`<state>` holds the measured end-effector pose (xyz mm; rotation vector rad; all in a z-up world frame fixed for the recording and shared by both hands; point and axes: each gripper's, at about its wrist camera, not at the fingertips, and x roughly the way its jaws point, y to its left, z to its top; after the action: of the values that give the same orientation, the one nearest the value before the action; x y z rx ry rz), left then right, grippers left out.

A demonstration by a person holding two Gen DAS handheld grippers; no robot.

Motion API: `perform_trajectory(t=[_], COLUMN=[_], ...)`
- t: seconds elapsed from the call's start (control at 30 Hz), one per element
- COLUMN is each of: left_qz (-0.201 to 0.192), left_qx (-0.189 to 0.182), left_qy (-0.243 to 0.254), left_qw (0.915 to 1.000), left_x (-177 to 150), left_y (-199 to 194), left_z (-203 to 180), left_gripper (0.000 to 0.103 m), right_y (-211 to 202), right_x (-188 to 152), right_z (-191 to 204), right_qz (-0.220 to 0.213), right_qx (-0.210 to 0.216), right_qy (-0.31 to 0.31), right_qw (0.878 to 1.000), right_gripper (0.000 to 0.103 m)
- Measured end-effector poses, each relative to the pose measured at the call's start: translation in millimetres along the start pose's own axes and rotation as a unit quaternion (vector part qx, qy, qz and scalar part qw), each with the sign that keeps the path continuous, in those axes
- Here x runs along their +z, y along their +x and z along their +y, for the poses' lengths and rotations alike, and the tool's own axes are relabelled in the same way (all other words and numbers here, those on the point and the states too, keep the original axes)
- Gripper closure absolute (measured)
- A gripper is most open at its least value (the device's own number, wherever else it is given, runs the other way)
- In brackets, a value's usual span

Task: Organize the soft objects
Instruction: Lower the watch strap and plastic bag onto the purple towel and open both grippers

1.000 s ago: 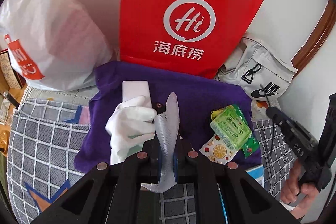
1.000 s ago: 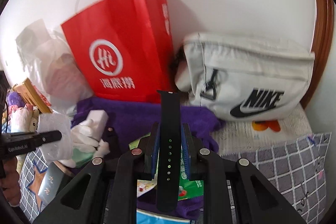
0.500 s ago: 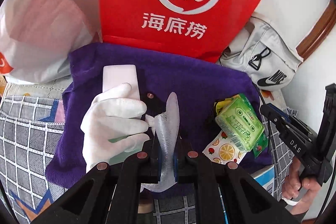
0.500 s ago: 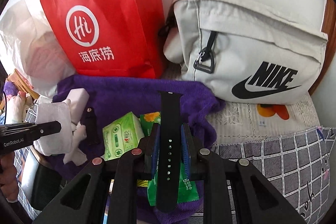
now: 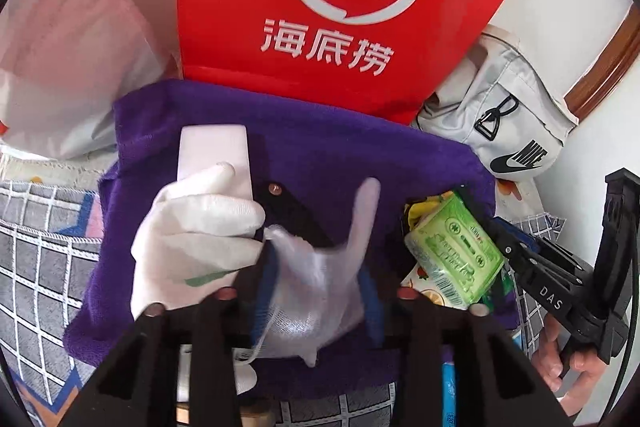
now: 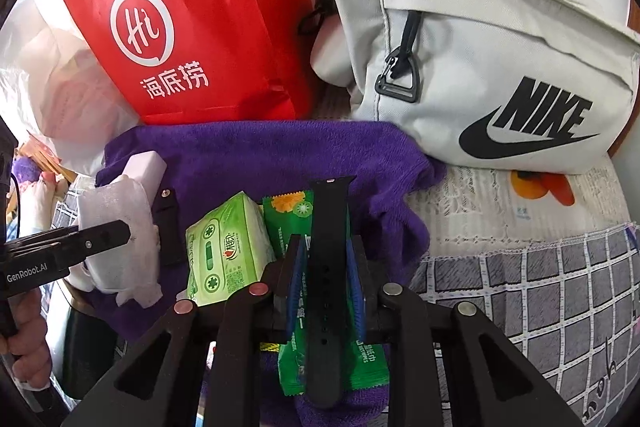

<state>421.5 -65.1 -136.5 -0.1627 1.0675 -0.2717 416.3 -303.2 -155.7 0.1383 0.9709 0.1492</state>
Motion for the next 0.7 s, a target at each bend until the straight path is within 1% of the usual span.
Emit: perform_trajectory(t=[0.03,0.1,0.2,0.37,0.43,0.53,0.6,0.67,0.7], left_qz=[-0.002,-0.012,-0.018,-0.028,-0.033,-0.041,-0.034,-0.032,-0.035], left_qx=[-0.001,0.001,0.012,0.018,0.028,0.042,0.043,0.046,0.048], left_qy=[0.001,0.001,0.002,0.002,0.008,0.010,0.010,0.012,0.014], left_qw=[1.0000,0.9999,0.9998,0.9994,0.9990,0.9982,0.9984,0.9984,0.9981], left_x=[1.1,2.1,3.3,4.4,4.4,1.3,-3.8,-9.5,-14.5], left_y=[-1.3,-5.5,-9.8,-22.1,-29.4,-40.5,-48.6,-56.7,-64.6], left_z=[0.5,-0.3,-0.8,1.8,0.7,-0.9,-2.6,-4.6,-6.9], left_gripper=[0.049,0.045,0.044,0.043,0.043,0.043,0.043,0.043,0.043], right_y=[-0.2,-2.6,-6.0,-17.2,-24.0,-41.6,-55.9,-68.9,-74.4], right_x=[0.2,0.5,1.3,3.2,3.7,3.5,2.5,-1.3,-3.6], right_z=[0.2,1.2,3.8,4.7,4.7,5.6,8.5,11.5,12.8], right_qz=[-0.001,-0.007,-0.013,-0.025,-0.029,-0.040,-0.054,-0.055,-0.054], right_qx=[0.002,0.003,0.004,0.003,0.000,0.003,-0.001,-0.007,-0.009], right_qy=[0.001,0.000,-0.005,-0.006,-0.004,0.000,0.003,0.005,0.006], right_qw=[1.000,1.000,1.000,1.000,1.000,0.999,0.999,0.998,0.998], right_gripper=[0.073,0.066,0.061,0.059,0.059,0.050,0.041,0.038,0.038])
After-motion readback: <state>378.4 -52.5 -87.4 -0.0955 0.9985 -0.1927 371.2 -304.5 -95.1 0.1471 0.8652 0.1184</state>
